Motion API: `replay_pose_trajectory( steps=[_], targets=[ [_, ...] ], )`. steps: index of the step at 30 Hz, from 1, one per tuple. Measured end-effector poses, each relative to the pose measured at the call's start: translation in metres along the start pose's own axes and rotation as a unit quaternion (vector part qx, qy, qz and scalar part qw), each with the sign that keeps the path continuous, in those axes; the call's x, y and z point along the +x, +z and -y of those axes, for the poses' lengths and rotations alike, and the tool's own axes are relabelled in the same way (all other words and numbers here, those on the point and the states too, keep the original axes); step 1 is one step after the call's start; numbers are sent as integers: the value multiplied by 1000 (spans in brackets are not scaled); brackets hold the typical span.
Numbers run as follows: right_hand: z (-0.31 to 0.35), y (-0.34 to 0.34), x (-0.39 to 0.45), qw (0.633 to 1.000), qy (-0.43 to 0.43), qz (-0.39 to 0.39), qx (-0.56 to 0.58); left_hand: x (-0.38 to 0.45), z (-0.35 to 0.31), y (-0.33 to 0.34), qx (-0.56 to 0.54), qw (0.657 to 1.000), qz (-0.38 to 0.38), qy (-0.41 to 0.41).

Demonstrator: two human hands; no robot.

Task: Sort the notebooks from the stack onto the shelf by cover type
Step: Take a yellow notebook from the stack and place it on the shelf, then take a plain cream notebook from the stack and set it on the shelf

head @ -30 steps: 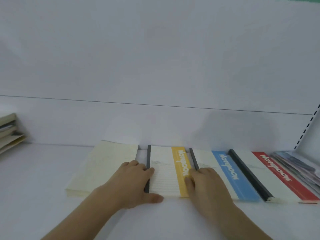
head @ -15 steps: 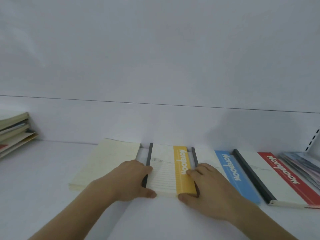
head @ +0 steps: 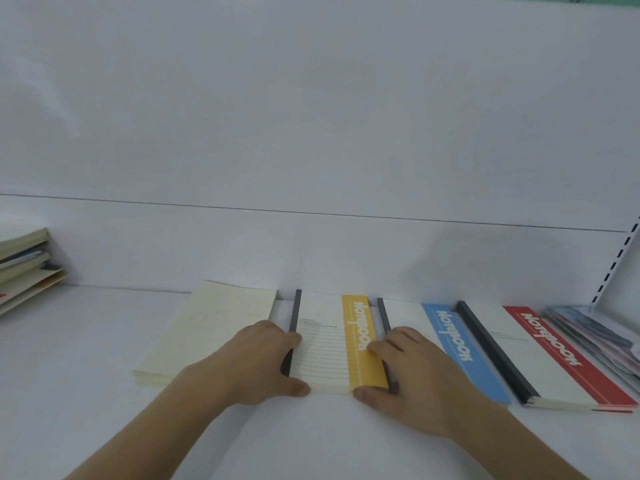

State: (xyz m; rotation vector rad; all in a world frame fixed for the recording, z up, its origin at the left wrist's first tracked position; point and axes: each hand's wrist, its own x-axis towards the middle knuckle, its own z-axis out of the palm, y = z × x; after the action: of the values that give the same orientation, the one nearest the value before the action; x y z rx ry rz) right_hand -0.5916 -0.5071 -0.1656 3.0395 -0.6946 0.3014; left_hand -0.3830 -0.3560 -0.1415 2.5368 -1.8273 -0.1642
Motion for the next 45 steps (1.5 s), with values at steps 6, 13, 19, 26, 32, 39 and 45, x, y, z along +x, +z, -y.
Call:
replay_pose_trajectory(
  steps=[6,13,19,26,32,39,45],
  targets=[
    [9,-9,-3,996,16,-86,15,-14,-7,-1,-14,998,-57,-31],
    [44,-11,10,996,-31,-78,12,-54,4,7,-14,961,-259,-95],
    [115,-24,19,997,-61,-50,22,-112,38,-1,10,952,-254,-174],
    [228,-25,42,996,-66,-53,10,-200,118,-12,31,947,-230,-223],
    [348,-11,62,996,-67,-36,54,-273,206,-13,9,939,-222,-261],
    [441,-14,124,987,-105,-80,91,-306,286,-23,-27,927,-249,-279],
    [480,-15,213,967,-154,-162,118,-283,345,-41,-31,919,-296,-258]
  ],
)
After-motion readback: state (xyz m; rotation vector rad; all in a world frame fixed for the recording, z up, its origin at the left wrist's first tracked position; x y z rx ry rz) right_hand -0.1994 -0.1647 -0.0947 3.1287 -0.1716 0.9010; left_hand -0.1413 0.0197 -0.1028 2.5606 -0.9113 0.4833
